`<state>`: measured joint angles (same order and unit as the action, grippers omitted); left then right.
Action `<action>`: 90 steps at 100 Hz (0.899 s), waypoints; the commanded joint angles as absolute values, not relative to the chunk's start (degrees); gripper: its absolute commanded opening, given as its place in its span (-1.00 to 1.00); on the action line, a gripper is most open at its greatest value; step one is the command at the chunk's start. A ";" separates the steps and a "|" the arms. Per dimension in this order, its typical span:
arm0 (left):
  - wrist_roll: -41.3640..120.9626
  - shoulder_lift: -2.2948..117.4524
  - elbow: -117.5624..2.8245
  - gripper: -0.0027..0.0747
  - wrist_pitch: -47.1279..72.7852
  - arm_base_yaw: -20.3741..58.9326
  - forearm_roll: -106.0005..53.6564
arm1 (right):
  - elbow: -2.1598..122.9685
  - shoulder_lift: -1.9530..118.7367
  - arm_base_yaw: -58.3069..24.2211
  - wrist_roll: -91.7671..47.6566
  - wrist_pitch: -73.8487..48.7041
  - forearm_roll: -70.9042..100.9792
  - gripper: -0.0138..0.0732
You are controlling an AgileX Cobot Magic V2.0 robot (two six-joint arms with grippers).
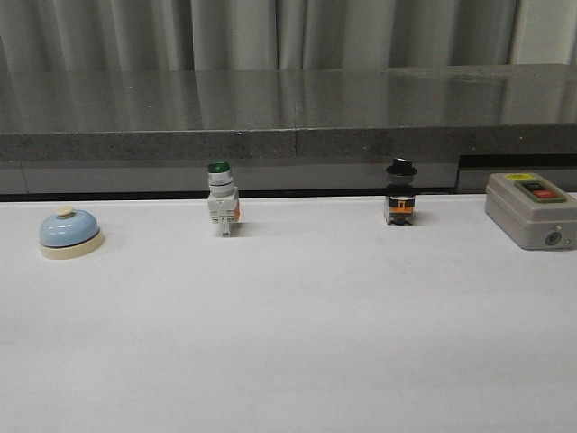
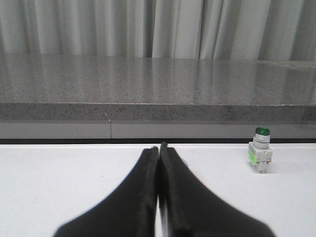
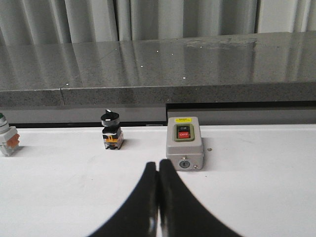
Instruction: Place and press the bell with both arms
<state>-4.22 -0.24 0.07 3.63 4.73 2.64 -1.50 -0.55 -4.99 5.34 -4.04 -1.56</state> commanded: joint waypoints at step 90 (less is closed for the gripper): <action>-4.72 15.18 -18.73 -0.98 13.57 4.68 1.25 | -0.72 -1.65 -4.60 5.36 1.05 -2.18 -0.82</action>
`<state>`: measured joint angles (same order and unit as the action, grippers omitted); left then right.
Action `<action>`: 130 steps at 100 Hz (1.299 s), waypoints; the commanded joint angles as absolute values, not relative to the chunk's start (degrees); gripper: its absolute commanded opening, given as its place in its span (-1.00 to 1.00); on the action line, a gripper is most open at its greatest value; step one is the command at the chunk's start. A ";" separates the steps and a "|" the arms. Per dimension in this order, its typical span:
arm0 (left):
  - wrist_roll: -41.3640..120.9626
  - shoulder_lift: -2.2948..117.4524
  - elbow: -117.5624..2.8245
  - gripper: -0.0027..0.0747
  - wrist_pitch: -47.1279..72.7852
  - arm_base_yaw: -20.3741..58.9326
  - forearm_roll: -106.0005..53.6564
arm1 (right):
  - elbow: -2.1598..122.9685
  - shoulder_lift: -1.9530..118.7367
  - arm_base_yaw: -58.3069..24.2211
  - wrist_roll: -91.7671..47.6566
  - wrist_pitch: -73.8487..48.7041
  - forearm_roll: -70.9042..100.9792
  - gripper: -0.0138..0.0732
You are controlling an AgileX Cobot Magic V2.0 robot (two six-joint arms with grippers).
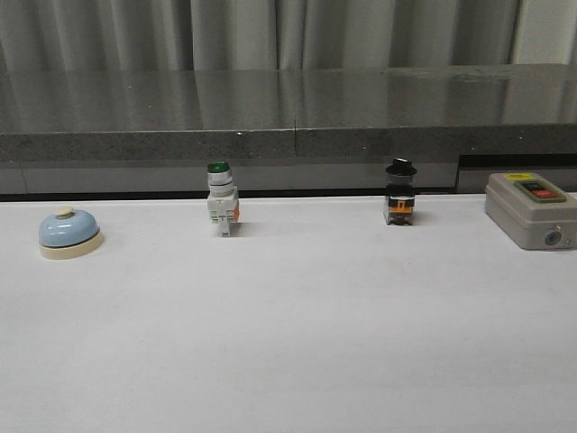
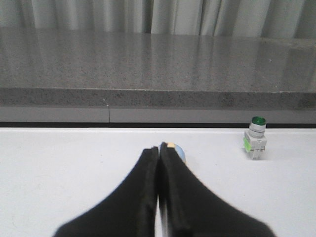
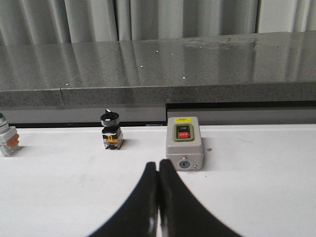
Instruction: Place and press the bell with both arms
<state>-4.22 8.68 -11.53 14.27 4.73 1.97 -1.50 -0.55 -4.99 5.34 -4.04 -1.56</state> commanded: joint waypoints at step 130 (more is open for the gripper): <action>-3.61 70.90 -53.99 0.72 27.97 6.16 1.53 | -0.72 -1.65 -4.60 5.36 1.05 -2.18 -0.82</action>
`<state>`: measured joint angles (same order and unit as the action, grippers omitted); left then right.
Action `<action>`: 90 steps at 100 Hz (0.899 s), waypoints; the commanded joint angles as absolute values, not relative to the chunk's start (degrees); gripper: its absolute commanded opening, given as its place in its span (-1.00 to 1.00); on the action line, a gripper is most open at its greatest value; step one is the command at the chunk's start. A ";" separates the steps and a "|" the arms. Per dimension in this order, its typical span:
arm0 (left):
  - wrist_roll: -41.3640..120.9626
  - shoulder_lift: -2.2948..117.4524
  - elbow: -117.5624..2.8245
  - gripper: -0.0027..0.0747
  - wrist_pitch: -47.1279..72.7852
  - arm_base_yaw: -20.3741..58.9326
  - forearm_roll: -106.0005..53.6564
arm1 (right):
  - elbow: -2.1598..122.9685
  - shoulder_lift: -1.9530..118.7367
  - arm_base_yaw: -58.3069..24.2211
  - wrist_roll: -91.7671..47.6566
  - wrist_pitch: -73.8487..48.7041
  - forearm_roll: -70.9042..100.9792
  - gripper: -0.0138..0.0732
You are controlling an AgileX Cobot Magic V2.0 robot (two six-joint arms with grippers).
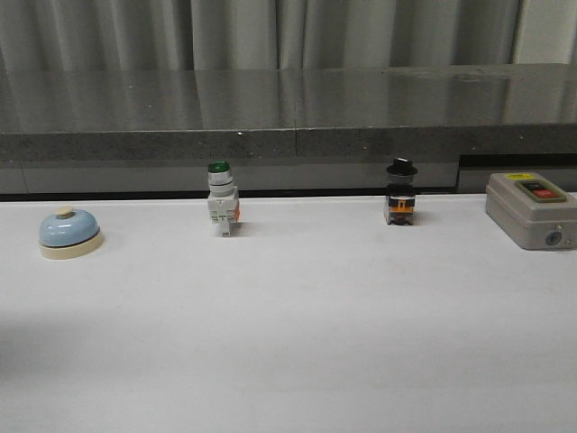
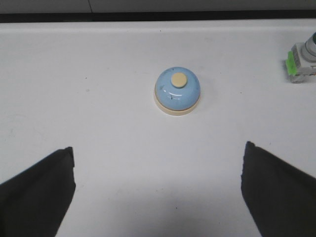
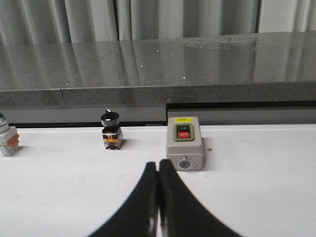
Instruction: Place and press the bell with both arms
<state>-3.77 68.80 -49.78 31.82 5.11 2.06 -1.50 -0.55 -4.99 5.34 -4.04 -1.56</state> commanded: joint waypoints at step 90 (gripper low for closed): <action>-3.61 109.60 -78.98 0.72 30.56 8.13 1.72 | -0.72 -1.65 -4.60 5.36 1.05 -2.18 -0.82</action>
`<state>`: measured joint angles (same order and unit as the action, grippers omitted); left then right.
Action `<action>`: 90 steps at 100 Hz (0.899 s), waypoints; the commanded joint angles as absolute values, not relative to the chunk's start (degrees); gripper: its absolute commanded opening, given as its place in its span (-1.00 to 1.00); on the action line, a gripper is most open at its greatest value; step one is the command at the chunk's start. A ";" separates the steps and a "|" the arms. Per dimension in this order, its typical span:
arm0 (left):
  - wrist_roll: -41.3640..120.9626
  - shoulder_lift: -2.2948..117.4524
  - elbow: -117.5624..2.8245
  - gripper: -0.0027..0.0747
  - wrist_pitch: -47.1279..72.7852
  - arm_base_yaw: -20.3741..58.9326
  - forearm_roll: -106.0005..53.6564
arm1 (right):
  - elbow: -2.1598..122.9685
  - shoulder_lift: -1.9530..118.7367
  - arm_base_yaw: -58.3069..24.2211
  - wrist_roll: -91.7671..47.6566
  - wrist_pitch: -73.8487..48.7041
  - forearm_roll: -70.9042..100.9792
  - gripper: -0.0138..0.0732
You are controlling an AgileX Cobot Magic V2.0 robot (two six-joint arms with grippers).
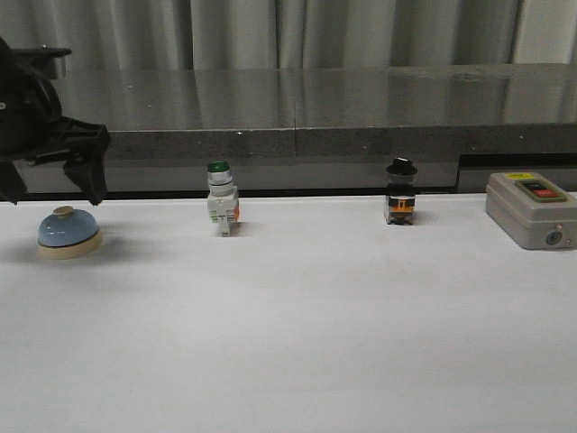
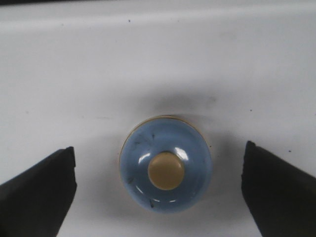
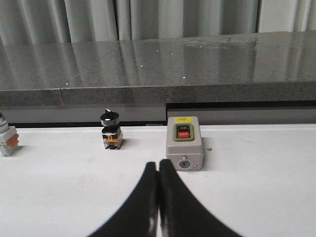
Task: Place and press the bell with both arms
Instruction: 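Lower the left gripper over the blue bell and grasp it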
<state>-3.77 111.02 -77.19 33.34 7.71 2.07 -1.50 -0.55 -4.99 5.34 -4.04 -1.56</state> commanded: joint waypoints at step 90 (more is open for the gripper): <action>-2.50 113.49 -78.98 -0.35 30.82 8.13 1.48 | -0.72 -1.65 -4.60 5.36 1.05 -2.18 -0.82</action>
